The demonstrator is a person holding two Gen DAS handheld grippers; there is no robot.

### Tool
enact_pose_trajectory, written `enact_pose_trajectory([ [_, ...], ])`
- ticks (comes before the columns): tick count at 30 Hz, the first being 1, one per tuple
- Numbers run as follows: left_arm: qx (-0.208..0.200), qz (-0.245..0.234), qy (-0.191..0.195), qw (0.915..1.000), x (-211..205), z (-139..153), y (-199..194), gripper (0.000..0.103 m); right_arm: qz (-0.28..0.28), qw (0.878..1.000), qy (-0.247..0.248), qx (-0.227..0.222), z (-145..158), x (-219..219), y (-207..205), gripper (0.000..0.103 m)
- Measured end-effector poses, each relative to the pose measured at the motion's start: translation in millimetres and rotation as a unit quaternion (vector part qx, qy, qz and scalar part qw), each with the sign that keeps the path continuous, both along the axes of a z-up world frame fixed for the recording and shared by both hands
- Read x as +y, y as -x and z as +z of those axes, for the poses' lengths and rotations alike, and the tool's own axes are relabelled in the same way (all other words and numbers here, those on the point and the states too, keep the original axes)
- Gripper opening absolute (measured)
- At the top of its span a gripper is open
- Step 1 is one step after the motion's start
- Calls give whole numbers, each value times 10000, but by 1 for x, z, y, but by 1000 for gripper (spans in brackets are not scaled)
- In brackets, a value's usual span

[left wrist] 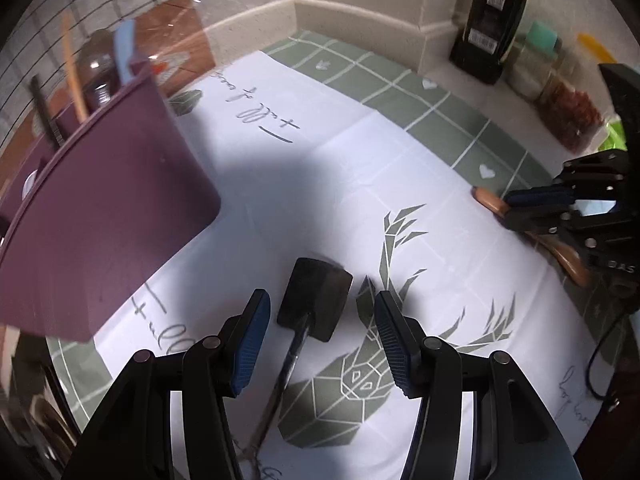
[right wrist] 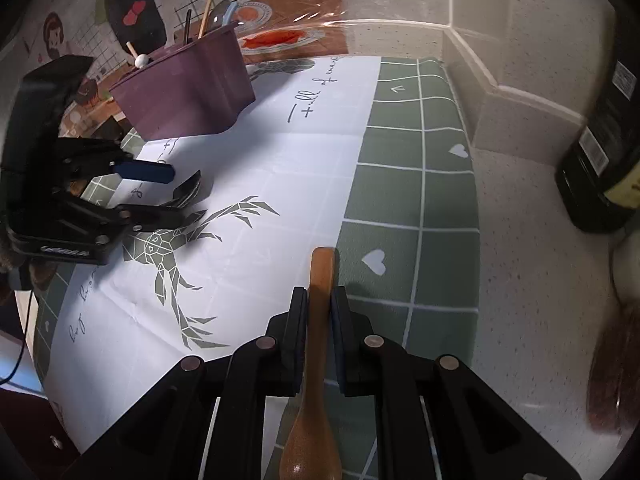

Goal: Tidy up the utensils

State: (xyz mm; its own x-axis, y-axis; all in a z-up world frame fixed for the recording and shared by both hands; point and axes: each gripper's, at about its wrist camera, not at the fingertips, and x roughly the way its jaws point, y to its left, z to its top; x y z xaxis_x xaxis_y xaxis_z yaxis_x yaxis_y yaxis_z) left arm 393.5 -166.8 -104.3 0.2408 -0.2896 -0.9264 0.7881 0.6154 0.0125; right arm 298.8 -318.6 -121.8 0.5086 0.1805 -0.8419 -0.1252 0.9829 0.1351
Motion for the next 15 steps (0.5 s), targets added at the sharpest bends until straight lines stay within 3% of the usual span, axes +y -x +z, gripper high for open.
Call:
enact_pose_trajectory([
  [6, 246, -75, -51, 9997, -9, -3, -9, 50, -111, 9999, 53, -31, 0, 0, 5, 11],
  [10, 341, 174, -42, 9993, -12, -3, -11, 49, -166, 9998, 62, -16, 0, -1, 10, 13],
  [12, 354, 262, -46, 9990, -15, -3, -10, 41, -219, 9998, -7, -8, 0, -3, 11, 15],
  [15, 264, 483, -47, 9985, -14, -2, -3, 37, -318, 9994, -122, -13, 1, -8, 14, 18],
])
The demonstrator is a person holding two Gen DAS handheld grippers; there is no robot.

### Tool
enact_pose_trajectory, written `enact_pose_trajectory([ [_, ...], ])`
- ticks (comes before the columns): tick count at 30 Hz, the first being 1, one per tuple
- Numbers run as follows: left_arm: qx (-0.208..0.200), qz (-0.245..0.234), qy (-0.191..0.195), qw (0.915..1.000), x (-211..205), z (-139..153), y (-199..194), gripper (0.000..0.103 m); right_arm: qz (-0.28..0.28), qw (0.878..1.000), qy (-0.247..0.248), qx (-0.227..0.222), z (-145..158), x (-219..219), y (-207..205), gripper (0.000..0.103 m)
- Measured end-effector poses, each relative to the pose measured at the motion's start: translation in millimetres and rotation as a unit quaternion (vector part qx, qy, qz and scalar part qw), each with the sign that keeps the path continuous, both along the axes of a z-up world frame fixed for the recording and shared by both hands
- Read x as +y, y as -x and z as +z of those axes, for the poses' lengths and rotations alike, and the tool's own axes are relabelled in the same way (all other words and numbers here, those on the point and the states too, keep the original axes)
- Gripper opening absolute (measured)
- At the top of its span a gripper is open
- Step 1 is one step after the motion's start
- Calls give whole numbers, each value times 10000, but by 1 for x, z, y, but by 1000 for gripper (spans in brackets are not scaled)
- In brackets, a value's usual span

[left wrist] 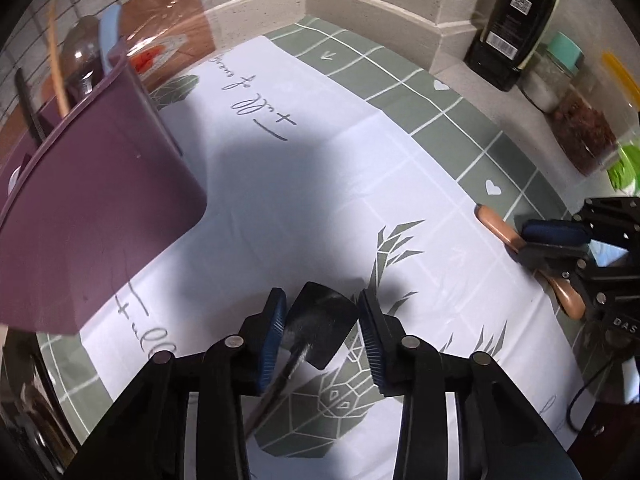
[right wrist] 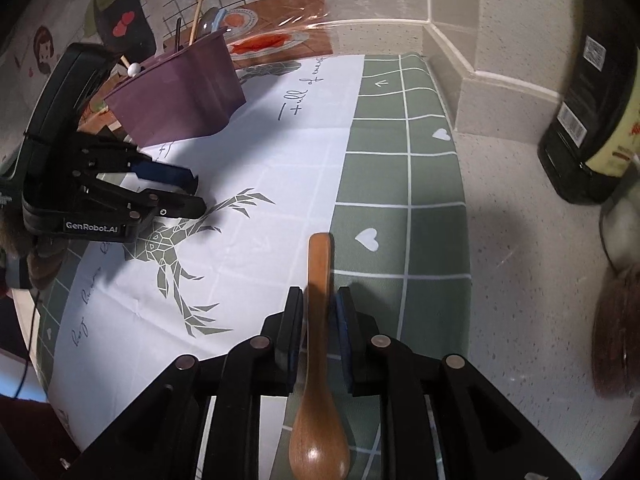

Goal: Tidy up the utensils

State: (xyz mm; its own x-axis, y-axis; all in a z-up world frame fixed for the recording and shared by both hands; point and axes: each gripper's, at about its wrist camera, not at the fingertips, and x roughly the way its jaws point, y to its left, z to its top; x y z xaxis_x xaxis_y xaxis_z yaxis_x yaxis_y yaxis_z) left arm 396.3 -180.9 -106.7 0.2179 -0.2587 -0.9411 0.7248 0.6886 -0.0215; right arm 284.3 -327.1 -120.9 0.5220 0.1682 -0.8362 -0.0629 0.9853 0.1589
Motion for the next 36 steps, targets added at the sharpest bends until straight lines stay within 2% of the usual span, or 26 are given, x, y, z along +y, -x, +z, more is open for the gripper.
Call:
enact_pose_trajectory([
  [2, -83, 172, 25, 9998, 5, 0, 7, 33, -46, 10000, -40, -14, 2, -3, 2, 20],
  [3, -131, 284, 79, 9995, 9, 2, 11, 17, -53, 10000, -50, -28, 3, -4, 3, 20],
  [10, -62, 1201, 697, 9903, 65, 13, 41, 5, -75, 9999, -19, -141, 15, -11, 9, 23],
  [14, -72, 1575, 876, 9836, 98, 16, 52, 4, -124, 9998, -69, -160, 20, -17, 17, 25],
  [19, -185, 1898, 1082, 9757, 134, 22, 67, 4, -26, 10000, 58, 29, 13, -6, 12, 26],
  [25, -8, 1613, 1258, 9788, 148, 20, 74, 6, 155, 9986, 446, 235, 2, 14, -3, 26],
  [28, -91, 1511, 1223, 9809, 149, 21, 67, 8, 190, 9976, 606, 270, 0, 20, -10, 26],
  [29, -91, 1491, 1223, 9812, 152, 21, 62, 8, 201, 9972, 664, 282, 0, 22, -11, 24],
  [31, -19, 1534, 1197, 9809, 153, 18, 48, 13, 251, 9966, 734, 289, 0, 25, -9, 10],
  [36, 139, 1746, 1111, 9783, 161, 2, 18, 13, 84, 9994, 171, 279, 6, 15, 2, 10],
])
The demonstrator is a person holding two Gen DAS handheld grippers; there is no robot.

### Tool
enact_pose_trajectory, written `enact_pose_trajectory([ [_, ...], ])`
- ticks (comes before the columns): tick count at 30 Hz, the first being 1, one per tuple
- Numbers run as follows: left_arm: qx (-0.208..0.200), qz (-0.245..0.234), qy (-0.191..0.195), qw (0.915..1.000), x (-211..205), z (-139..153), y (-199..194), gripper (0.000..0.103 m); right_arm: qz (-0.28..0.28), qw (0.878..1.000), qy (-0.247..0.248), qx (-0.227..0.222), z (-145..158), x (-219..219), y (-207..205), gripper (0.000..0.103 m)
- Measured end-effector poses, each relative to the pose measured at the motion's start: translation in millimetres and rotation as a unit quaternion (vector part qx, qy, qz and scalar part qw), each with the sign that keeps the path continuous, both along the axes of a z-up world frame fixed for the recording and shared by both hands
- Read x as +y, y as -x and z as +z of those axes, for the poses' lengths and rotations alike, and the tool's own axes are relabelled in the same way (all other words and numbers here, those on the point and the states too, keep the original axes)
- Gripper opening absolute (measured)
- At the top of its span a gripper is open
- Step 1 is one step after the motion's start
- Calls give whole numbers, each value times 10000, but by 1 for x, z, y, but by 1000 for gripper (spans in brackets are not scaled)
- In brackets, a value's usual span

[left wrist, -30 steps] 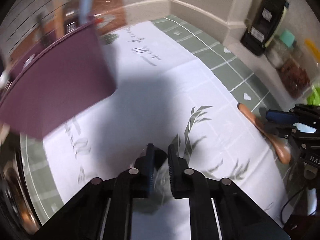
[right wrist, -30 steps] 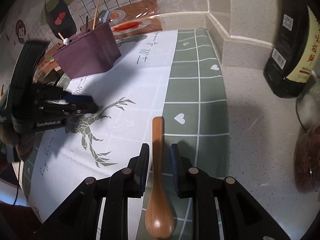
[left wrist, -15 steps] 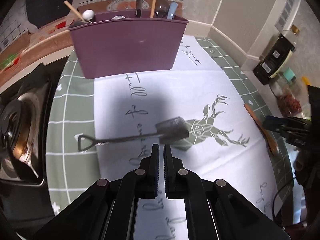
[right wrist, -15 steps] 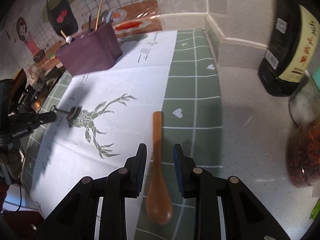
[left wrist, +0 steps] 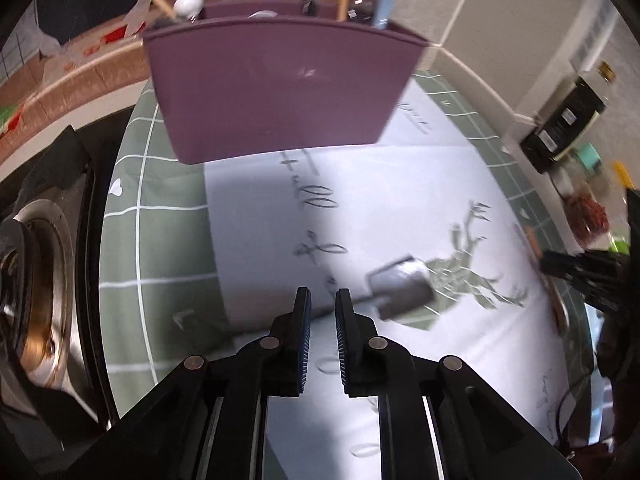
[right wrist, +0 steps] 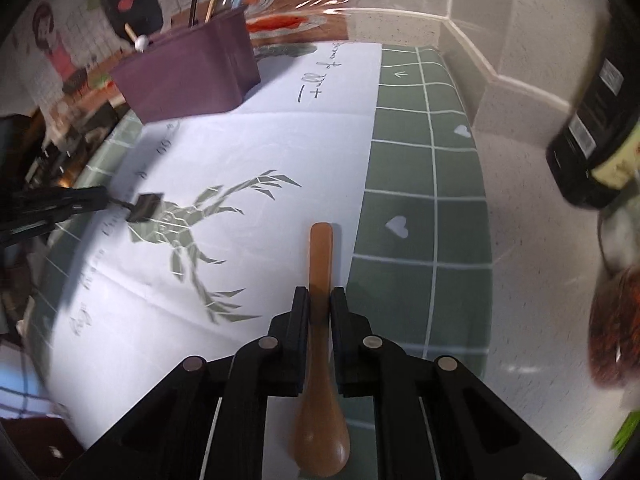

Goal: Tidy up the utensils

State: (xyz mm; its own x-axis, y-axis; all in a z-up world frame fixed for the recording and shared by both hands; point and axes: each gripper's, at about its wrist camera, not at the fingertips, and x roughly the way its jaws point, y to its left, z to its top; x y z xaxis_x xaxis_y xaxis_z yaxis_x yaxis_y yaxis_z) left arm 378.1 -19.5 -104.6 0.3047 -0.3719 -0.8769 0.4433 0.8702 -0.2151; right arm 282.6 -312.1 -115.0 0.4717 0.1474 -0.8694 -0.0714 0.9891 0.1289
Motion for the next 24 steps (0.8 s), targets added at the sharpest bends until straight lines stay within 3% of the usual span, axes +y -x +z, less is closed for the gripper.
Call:
enact_pose_trajectory([
  [5, 313, -4, 191, 9993, 14, -6, 0, 14, -243, 9988, -414, -121, 11, -12, 15, 10],
  [11, 624, -511, 328, 9962, 9, -4, 49, 19, -321, 9978, -527, -244, 19, -13, 20, 10],
  [13, 502, -743, 203, 9958, -1, -1, 62, 34, -283, 9979, -510, -283, 21, -10, 20, 10],
  [16, 141, -743, -138, 9970, -21, 1, 62, 46, -171, 9981, -482, -329, 22, -1, 18, 10],
  [24, -157, -60, -628, 9979, -54, -4, 25, 47, 24, 9982, -422, -432, 26, 11, 16, 10],
])
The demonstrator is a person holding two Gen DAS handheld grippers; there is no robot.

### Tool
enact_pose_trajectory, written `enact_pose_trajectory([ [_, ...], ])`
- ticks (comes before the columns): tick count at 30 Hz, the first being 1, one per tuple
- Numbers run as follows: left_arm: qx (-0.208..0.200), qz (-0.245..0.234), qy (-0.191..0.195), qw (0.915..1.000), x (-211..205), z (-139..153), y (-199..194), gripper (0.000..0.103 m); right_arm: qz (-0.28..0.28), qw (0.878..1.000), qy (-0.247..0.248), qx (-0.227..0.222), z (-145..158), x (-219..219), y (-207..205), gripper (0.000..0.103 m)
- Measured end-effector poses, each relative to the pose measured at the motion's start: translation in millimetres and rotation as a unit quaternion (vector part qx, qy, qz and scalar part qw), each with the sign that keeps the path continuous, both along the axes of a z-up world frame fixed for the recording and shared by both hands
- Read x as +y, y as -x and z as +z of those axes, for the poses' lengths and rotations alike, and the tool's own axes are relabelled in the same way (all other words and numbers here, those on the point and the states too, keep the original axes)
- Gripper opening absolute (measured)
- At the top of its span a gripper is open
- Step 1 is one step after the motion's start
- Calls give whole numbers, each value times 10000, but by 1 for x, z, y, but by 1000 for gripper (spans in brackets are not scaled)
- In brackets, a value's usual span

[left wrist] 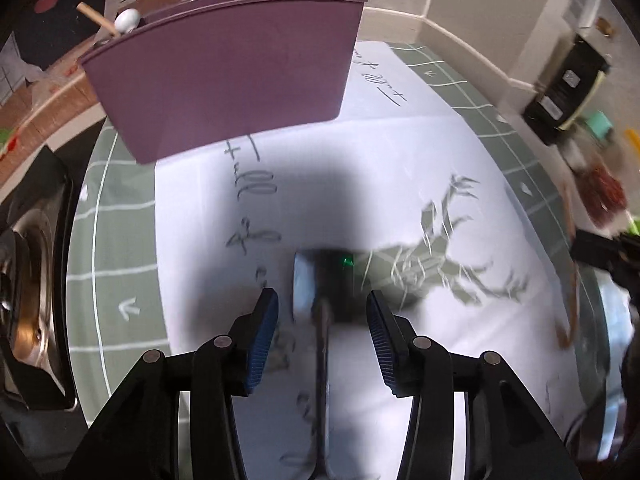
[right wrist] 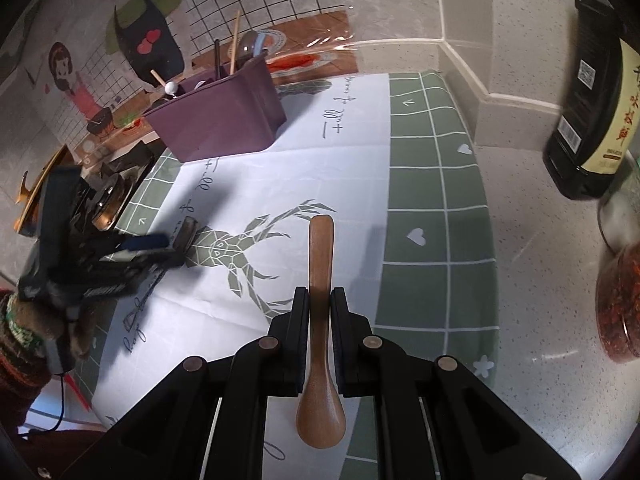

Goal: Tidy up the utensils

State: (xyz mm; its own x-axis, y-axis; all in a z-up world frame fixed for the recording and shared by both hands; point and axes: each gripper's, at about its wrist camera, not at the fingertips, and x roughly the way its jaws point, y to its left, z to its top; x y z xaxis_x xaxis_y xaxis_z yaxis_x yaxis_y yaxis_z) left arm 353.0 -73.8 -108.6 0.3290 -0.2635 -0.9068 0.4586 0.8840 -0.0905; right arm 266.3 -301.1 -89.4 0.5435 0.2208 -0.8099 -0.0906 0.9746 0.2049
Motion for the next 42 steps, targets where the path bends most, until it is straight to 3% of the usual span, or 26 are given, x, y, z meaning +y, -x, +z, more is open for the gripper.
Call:
enact_pose_trajectory([
  [3, -107, -33, -314, 9994, -14, -2, -2, 46, 28, 10000, 33, -47, 1, 2, -1, 10],
  [6, -15, -10, -307, 9995, -16, -3, -5, 43, 38, 9999, 84, -106, 3, 5, -1, 10],
  [9, -34, 20, -249, 9997, -18, -2, -7, 34, 90, 9998, 76, -154, 5, 7, -4, 10],
  [14, -239, 287, 412, 9985, 8, 16, 12, 33, 201, 9991, -16, -382, 17, 16, -6, 10],
  [19, -767, 579, 1097, 9893, 42, 52, 41, 33, 308, 9974, -61, -646, 34, 32, -7, 10],
  [26, -1436, 770, 1159, 9798, 64, 82, 49, 33, 439, 9955, 31, -834, 48, 59, -20, 10],
  [29, -1867, 791, 1419, 9689, 75, 126, 41, 33, 494, 9925, -46, -1120, 79, 68, -34, 10],
  [30, -2135, 799, 1575, 9609, 78, 153, 34, 33, 530, 9904, -68, -1273, 93, 70, -39, 10],
  [33, -2848, 1017, 2244, 9264, 93, 222, 4, 33, 604, 9758, 57, -2099, 166, 82, -55, 10],
  [34, -2956, 1040, 2366, 9197, 95, 232, -5, 33, 595, 9682, 123, -2426, 193, 87, -64, 10],
  [36, -3287, 1181, 2494, 9032, 97, 250, -29, 33, 598, 9596, 202, -2742, 220, 95, -79, 10],
  [39, -3262, 1386, 2513, 9007, 96, 243, -64, 33, 543, 9574, 236, -2827, 229, 99, -109, 10],
  [42, -3142, 1581, 2648, 8979, 98, 224, -92, 33, 553, 9618, 123, -2679, 214, 101, -139, 10],
])
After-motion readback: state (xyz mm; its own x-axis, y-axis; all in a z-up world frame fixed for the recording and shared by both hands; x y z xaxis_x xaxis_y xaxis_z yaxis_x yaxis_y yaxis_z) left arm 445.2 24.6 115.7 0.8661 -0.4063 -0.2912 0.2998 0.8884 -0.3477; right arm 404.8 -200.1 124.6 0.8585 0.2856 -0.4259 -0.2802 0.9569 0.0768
